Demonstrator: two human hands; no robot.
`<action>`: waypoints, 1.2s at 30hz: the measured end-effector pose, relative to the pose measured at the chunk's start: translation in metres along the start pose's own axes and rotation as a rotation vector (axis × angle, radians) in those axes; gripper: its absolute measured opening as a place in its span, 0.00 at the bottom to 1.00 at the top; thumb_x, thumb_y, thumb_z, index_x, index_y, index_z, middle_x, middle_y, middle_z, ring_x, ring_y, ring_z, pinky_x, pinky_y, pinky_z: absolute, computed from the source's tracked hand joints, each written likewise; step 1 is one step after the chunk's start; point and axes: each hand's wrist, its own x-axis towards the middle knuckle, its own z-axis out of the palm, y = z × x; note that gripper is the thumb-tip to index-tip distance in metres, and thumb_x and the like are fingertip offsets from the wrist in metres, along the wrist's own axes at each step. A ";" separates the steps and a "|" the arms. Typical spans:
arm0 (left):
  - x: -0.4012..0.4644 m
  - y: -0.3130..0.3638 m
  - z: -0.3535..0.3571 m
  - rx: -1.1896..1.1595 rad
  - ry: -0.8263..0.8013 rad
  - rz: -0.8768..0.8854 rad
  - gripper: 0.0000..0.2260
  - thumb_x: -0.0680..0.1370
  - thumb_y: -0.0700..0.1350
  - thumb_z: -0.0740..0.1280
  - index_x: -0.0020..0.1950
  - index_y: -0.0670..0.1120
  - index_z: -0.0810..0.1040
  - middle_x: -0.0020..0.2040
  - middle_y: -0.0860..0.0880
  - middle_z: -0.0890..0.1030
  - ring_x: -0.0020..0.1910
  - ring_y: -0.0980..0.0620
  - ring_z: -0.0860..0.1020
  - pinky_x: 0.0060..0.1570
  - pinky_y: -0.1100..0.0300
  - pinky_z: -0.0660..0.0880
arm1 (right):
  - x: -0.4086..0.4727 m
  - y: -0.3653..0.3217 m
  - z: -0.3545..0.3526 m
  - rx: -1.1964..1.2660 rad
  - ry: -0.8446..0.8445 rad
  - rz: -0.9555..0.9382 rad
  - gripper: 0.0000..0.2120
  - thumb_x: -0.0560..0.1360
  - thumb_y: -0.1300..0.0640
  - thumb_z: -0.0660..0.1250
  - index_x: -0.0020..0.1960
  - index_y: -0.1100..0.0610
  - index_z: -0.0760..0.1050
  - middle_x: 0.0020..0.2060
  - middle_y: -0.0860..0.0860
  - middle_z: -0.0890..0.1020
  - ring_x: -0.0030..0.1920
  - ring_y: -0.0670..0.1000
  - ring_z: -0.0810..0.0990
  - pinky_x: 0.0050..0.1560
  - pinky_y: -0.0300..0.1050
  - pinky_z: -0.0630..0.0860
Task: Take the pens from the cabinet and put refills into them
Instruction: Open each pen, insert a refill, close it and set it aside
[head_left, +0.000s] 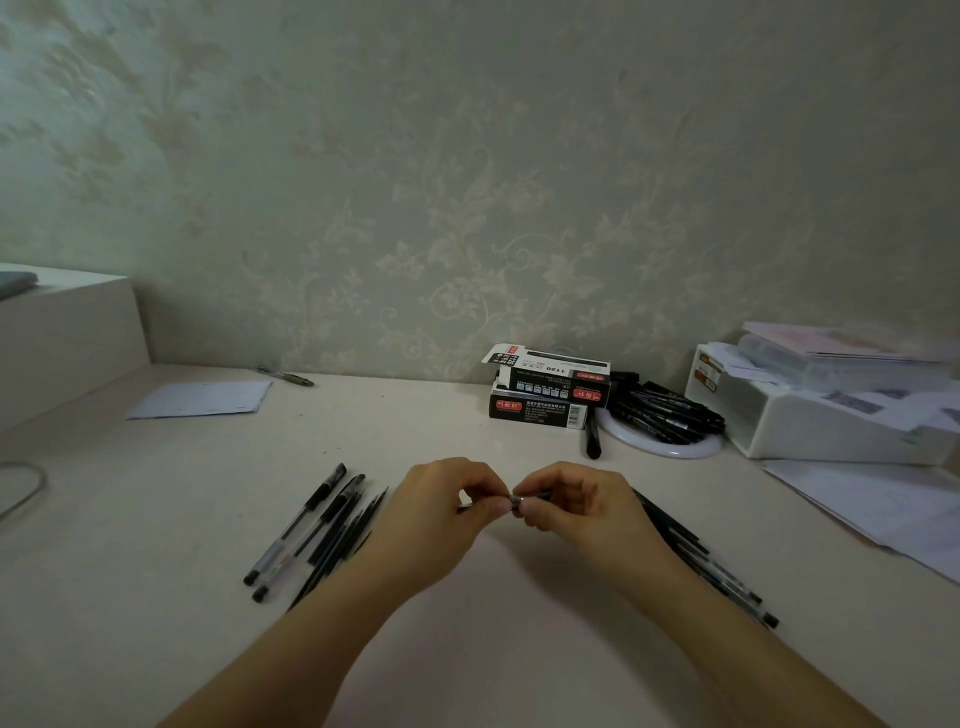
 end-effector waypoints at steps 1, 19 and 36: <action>0.000 0.000 0.000 0.005 -0.002 0.000 0.04 0.76 0.49 0.69 0.44 0.57 0.82 0.38 0.60 0.80 0.35 0.69 0.73 0.36 0.75 0.67 | 0.000 0.000 0.000 -0.005 -0.002 0.000 0.06 0.73 0.62 0.74 0.47 0.53 0.84 0.40 0.53 0.86 0.44 0.54 0.84 0.48 0.40 0.80; 0.002 -0.046 -0.060 0.349 0.450 -0.436 0.06 0.78 0.47 0.65 0.49 0.47 0.80 0.46 0.47 0.76 0.37 0.50 0.73 0.36 0.58 0.66 | -0.002 0.002 0.000 -0.217 0.186 0.000 0.12 0.76 0.51 0.71 0.57 0.42 0.75 0.44 0.42 0.83 0.45 0.39 0.81 0.43 0.30 0.75; -0.006 -0.080 -0.073 0.479 0.160 -0.770 0.12 0.80 0.47 0.61 0.57 0.43 0.77 0.54 0.42 0.78 0.53 0.42 0.76 0.55 0.49 0.75 | 0.002 0.007 -0.032 -0.791 0.384 0.010 0.04 0.75 0.55 0.72 0.43 0.51 0.77 0.37 0.44 0.77 0.38 0.42 0.75 0.35 0.33 0.69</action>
